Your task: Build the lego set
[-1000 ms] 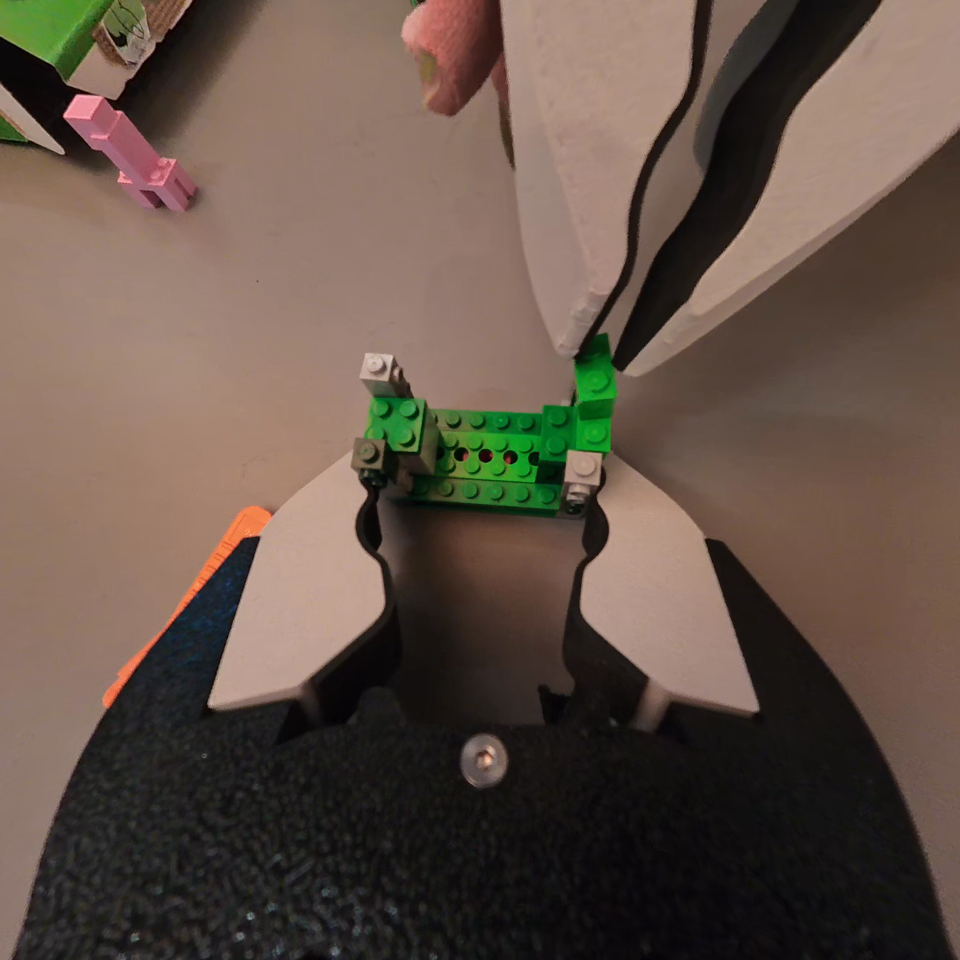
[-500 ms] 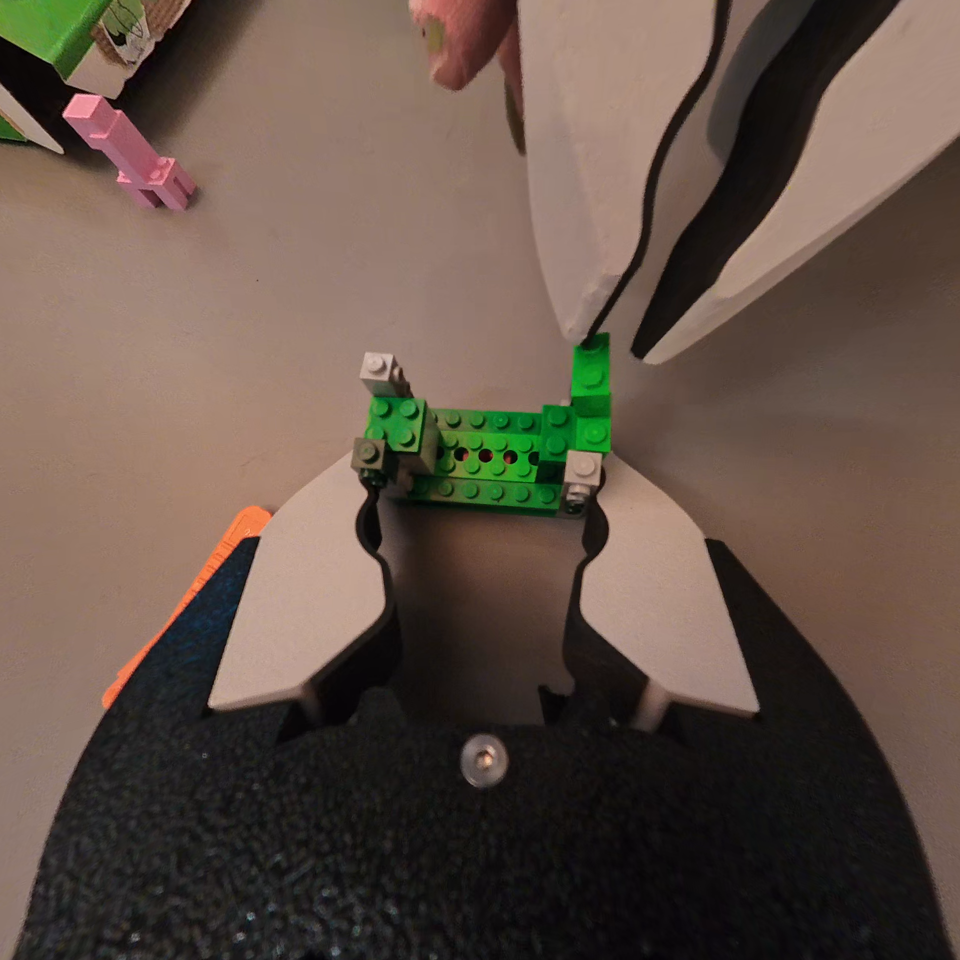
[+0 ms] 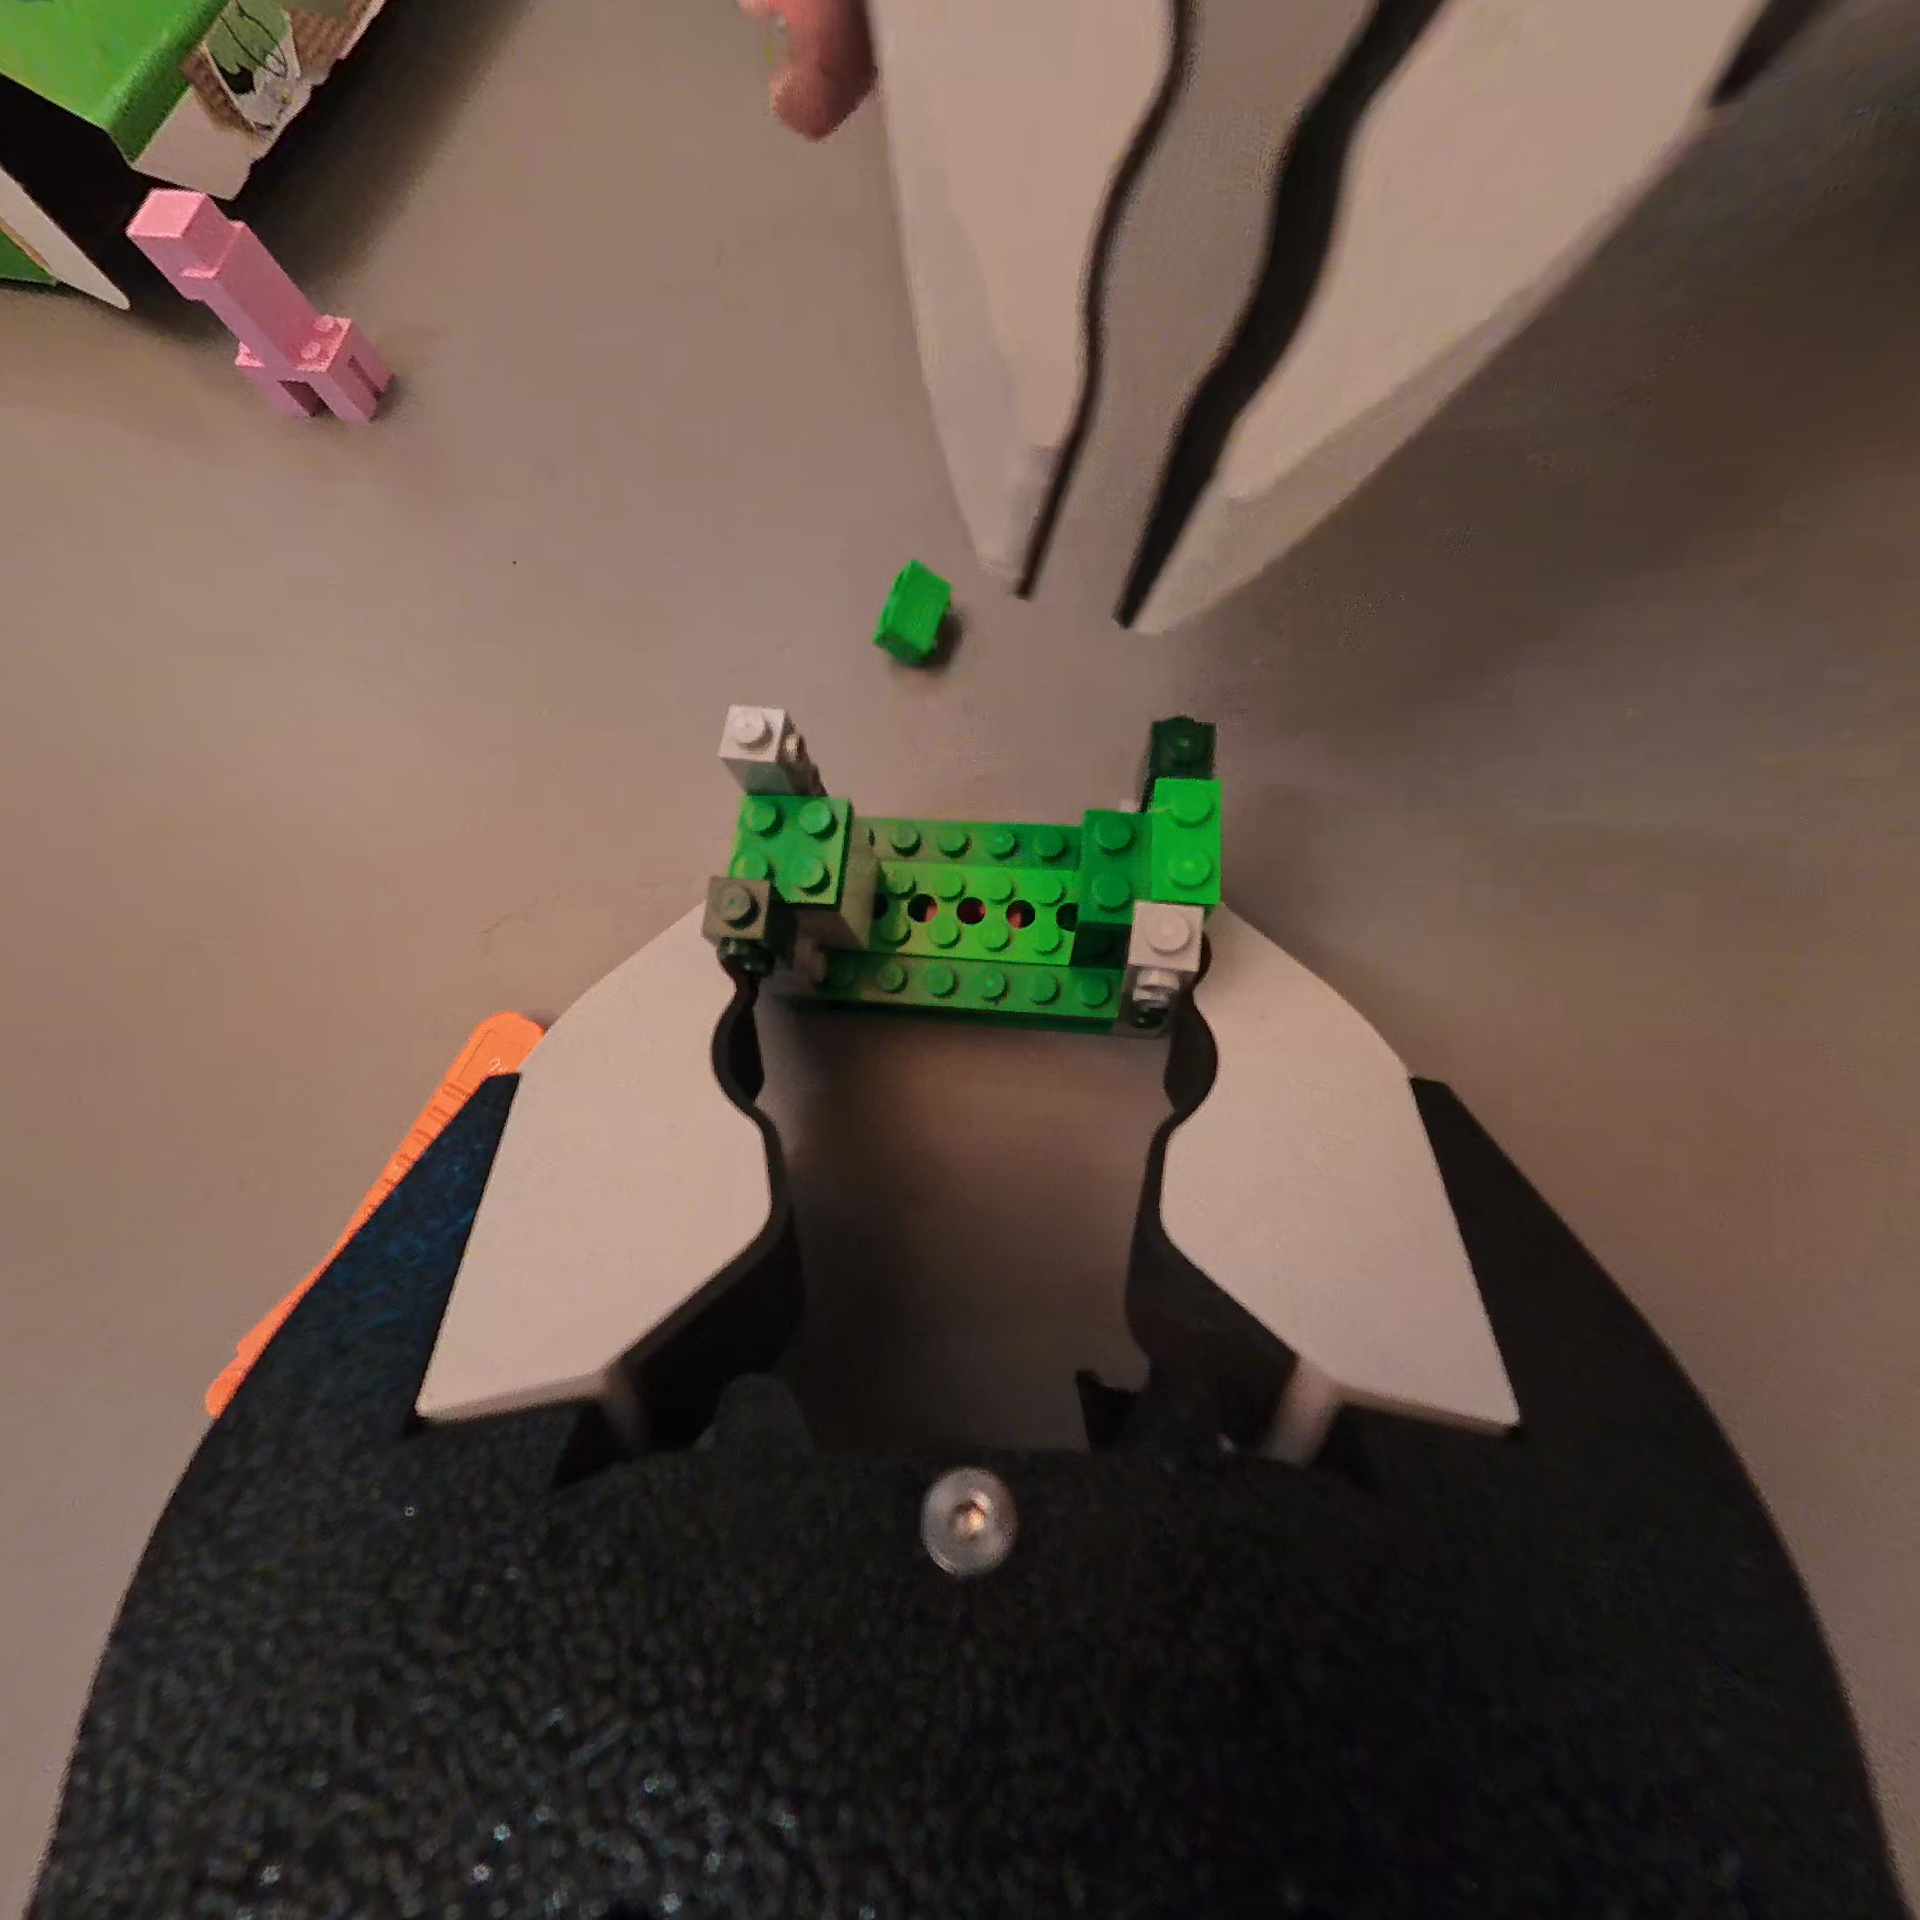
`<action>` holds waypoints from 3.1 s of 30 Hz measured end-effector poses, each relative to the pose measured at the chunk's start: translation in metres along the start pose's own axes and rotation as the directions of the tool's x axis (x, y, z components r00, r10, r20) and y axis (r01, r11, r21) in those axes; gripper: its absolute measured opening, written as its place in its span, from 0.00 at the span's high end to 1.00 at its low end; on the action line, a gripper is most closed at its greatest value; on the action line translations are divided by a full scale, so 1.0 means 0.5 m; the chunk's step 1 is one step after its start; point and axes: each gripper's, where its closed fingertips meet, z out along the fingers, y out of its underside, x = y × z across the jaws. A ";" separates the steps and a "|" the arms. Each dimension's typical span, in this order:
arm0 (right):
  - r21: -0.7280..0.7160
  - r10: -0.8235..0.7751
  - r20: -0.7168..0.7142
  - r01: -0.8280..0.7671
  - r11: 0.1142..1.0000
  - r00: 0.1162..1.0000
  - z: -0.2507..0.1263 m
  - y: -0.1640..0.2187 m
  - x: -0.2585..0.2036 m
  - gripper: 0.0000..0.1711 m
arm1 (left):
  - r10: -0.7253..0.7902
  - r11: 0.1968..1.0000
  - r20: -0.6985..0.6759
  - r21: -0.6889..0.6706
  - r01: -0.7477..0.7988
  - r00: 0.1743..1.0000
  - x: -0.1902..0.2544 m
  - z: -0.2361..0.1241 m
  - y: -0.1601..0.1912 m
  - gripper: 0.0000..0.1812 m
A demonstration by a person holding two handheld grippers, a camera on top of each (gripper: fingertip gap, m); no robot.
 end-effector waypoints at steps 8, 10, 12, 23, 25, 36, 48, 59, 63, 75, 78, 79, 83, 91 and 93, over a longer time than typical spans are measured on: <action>0.007 0.234 -0.053 -0.234 0.972 0.971 0.021 0.132 0.056 0.86 | -0.001 1.000 0.002 0.000 0.001 1.000 0.000 0.000 0.001 0.58; 0.041 0.255 -0.039 -0.254 0.966 0.966 0.028 0.137 0.050 0.86 | -0.001 1.000 0.003 0.000 0.001 1.000 0.000 0.001 0.001 0.58; 0.019 0.262 -0.039 -0.261 0.965 0.964 0.037 0.146 0.045 0.85 | -0.001 1.000 0.009 0.001 0.001 1.000 -0.001 0.001 0.001 0.57; 0.337 0.332 0.186 -0.377 0.863 0.925 -0.023 0.036 0.023 0.93 | 0.390 0.845 0.390 0.209 -0.493 0.834 0.003 -0.125 -0.081 0.63; 0.388 0.308 0.300 -0.410 0.825 0.903 -0.042 -0.004 -0.005 0.93 | 0.501 0.734 0.485 0.200 -0.649 0.716 0.040 -0.139 -0.116 0.68; 0.376 0.229 0.464 -0.424 0.824 0.856 -0.043 -0.053 -0.075 0.93 | 0.672 0.524 0.586 0.055 -0.850 0.453 0.105 -0.114 -0.134 0.93; 0.411 -0.159 -0.291 0.274 0.869 0.943 -0.060 -0.066 -0.025 0.88 | 0.233 0.881 0.314 0.333 -0.337 0.920 0.054 -0.119 -0.131 0.99; 0.331 -0.199 -0.306 0.300 0.895 0.931 -0.029 -0.058 -0.030 0.96 | 0.138 0.891 0.203 0.403 -0.211 0.969 0.062 -0.116 -0.135 0.99; 0.378 -0.143 -0.263 0.239 0.895 0.954 -0.031 -0.060 -0.026 0.96 | 0.117 0.881 0.207 0.429 -0.198 0.971 0.054 -0.121 -0.136 0.97; 0.540 0.086 -0.055 -0.043 0.841 0.995 -0.038 -0.022 0.012 0.96 | 0.100 0.984 0.159 0.130 -0.121 0.982 -0.003 -0.090 -0.032 0.59; 0.534 0.108 -0.037 -0.071 0.842 0.993 -0.033 -0.009 0.018 0.96 | 0.141 0.984 0.152 0.086 -0.155 0.978 -0.003 -0.097 -0.017 0.73; 0.530 0.115 -0.029 -0.082 0.844 0.993 -0.032 -0.004 0.019 0.96 | 0.149 0.983 0.136 0.083 -0.161 0.979 -0.001 -0.101 -0.014 0.77; 0.513 0.134 -0.004 -0.113 0.851 0.991 -0.024 0.010 0.022 0.96 | 0.129 0.989 0.034 0.066 -0.131 0.991 0.020 -0.096 0.002 0.83; 0.494 0.163 0.009 -0.146 0.857 0.987 -0.016 0.026 0.030 0.96 | 0.151 0.988 -0.003 0.027 -0.151 0.989 0.039 -0.071 0.018 0.86; 0.497 0.177 0.007 -0.157 0.853 0.984 -0.016 0.030 0.036 0.96 | 0.145 0.988 0.015 0.048 -0.146 0.989 0.036 -0.069 0.010 0.81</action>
